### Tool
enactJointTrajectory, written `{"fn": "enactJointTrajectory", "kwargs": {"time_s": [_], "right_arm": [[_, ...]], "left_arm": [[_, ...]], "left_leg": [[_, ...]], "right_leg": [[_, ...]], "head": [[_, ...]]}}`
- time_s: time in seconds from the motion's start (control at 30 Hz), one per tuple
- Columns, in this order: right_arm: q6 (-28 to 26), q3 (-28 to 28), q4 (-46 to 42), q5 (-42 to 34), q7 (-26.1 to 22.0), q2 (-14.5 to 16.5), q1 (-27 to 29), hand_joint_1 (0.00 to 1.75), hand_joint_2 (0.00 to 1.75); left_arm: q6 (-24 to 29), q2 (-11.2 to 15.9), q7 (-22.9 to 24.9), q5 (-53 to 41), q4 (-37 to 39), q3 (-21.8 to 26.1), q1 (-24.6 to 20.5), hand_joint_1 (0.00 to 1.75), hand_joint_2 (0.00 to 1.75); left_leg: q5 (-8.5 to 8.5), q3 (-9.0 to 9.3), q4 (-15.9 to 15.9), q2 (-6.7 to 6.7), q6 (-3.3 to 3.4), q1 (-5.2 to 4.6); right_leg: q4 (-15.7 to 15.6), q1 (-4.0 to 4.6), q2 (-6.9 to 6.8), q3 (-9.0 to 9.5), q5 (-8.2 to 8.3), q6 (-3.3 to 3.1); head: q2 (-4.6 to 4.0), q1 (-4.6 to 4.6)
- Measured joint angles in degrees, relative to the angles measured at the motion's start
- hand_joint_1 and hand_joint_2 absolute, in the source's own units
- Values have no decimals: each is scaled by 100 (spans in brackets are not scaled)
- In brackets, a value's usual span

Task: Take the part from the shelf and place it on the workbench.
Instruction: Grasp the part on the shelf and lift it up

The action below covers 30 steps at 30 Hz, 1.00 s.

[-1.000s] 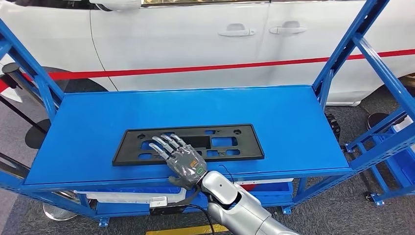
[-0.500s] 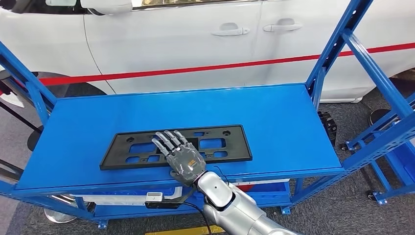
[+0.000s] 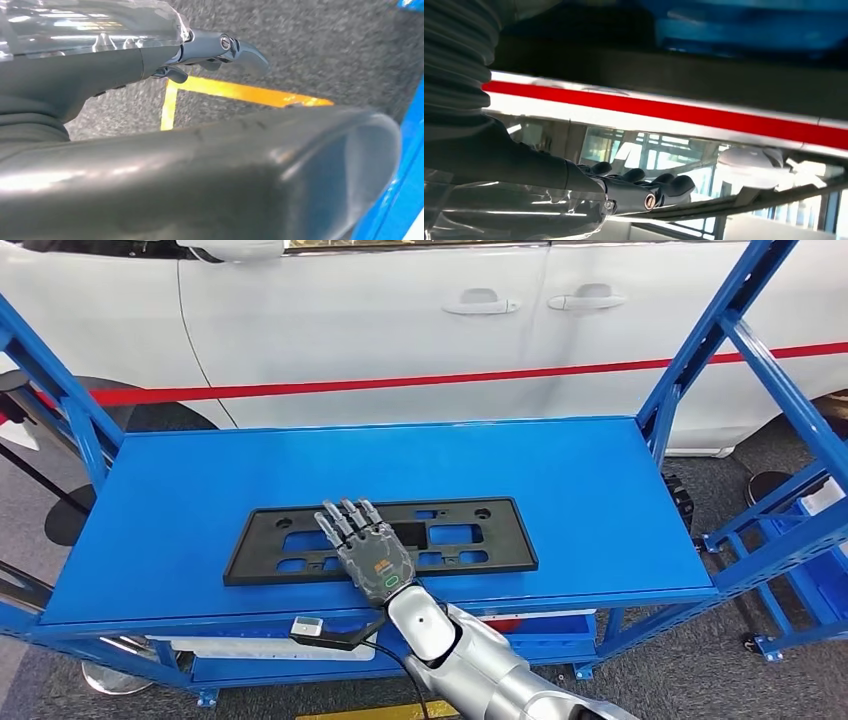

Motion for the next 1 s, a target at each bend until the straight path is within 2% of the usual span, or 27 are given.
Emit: {"fn": "enactJointTrajectory", "kwargs": {"time_s": [0.03,0.07,0.1,0.13,0.2,0.23,0.27,0.37,0.43,0.47,0.53,0.57,0.6,0.63,0.67,0.73,0.77,0.8,0.9,0.97,1.0], "right_arm": [[28,21,67,5,14,11,-16,170,175],[53,39,128,8,33,16,-22,171,175],[83,59,186,9,60,24,-30,171,175],[114,80,238,9,89,34,-47,171,175],[160,116,320,9,142,63,-101,172,175],[178,128,350,9,158,83,-129,172,175],[192,134,378,9,173,97,-149,173,175],[206,143,450,9,190,119,-165,170,175],[206,143,484,9,195,133,-173,168,175],[207,143,500,9,197,144,-177,168,175],[216,143,536,9,197,155,-182,168,175],[219,143,553,9,197,156,-181,169,175],[221,143,568,9,197,156,-181,170,175],[223,143,579,9,197,156,-181,169,175],[225,143,586,9,196,157,-184,170,175],[228,142,597,9,191,158,-198,169,175],[228,142,601,9,186,158,-209,168,175],[228,140,606,9,179,158,-219,168,175],[228,127,610,9,160,158,-240,168,175],[223,107,611,-12,121,157,-251,168,175],[217,90,612,-40,80,156,-251,168,175]], "left_arm": [[5,4,-9,-1,0,-1,-1,0,0],[10,7,-15,-1,0,-1,-1,0,0],[12,9,-21,-1,0,-1,0,0,0],[13,13,-28,-1,0,-2,0,0,0],[12,14,-42,-1,1,-3,-1,0,0],[9,14,-46,-1,1,-3,-3,0,0],[6,14,-51,-1,1,-4,-4,0,0],[-5,22,-69,1,0,-5,-3,0,0],[-17,33,-86,2,0,-6,-3,0,0],[-25,40,-93,2,0,-7,-3,0,0],[-34,49,-102,3,0,-7,2,0,0],[-37,55,-103,3,0,-7,8,0,0],[-46,59,-112,4,0,-7,15,0,0],[-68,64,-146,3,0,-7,21,0,0],[-105,69,-207,0,0,-9,23,0,0],[-190,78,-367,-11,0,-21,18,0,87],[-230,82,-444,-18,0,-28,18,0,131],[-259,85,-504,-25,0,-34,19,0,175],[-296,91,-631,-42,0,-41,29,0,175],[-285,91,-661,-57,0,-45,23,0,175],[-279,92,-664,-70,0,-52,21,0,175]], "left_leg": [[-2,-1,0,1,10,-2],[-4,1,1,-1,13,-3],[-8,6,1,-4,14,-4],[-12,15,2,-8,11,-6],[-25,36,2,-15,-6,-13],[-31,39,4,-16,-27,-24],[-36,37,4,-16,-52,-32],[-44,37,-18,-14,-147,-39],[-172,-17,138,-11,-197,-32],[-324,-126,390,-9,-216,-26],[-680,-474,1142,-8,-247,-18],[-774,-623,1446,-8,-263,-15],[-759,-690,1567,-8,-276,-12],[-633,-648,1459,-7,-286,-8],[-425,-505,1142,-4,-290,-1],[-110,-154,388,-2,-275,2],[-45,-43,153,-4,-249,-4],[-49,-2,59,-7,-216,-14],[-26,8,26,-6,-104,-14],[-4,14,0,5,-32,2],[-1,11,-1,9,-11,2]], "right_leg": [[372,-5,0,-186,-140,12],[626,-7,-1,-322,-194,17],[677,-8,-1,-364,-135,12],[494,-6,-1,-293,27,-6],[-266,13,-1,53,427,-76],[-604,29,-2,207,545,-109],[-813,46,-3,300,594,-133],[-953,56,4,350,603,-176],[-1021,23,0,387,633,-229],[-1050,8,-6,404,644,-254],[-1053,20,-13,408,641,-282],[-1048,25,-14,409,637,-286],[-1042,27,-12,411,632,-286],[-1031,23,-8,416,623,-281],[-1013,18,-4,423,609,-270],[-955,23,4,418,567,-225],[-931,33,8,408,553,-198],[-918,43,12,398,549,-174],[-891,45,16,386,525,-105],[-563,29,10,244,305,-47],[-233,16,6,94,126,-25]], "head": [[0,0],[0,0],[0,0],[0,0],[0,0],[0,0],[0,-1],[0,-2],[0,-7],[0,-9],[0,-14],[0,-13],[0,-13],[0,-13],[0,-13],[0,-12],[0,-8],[0,-6],[0,-1],[0,0],[0,1]]}}
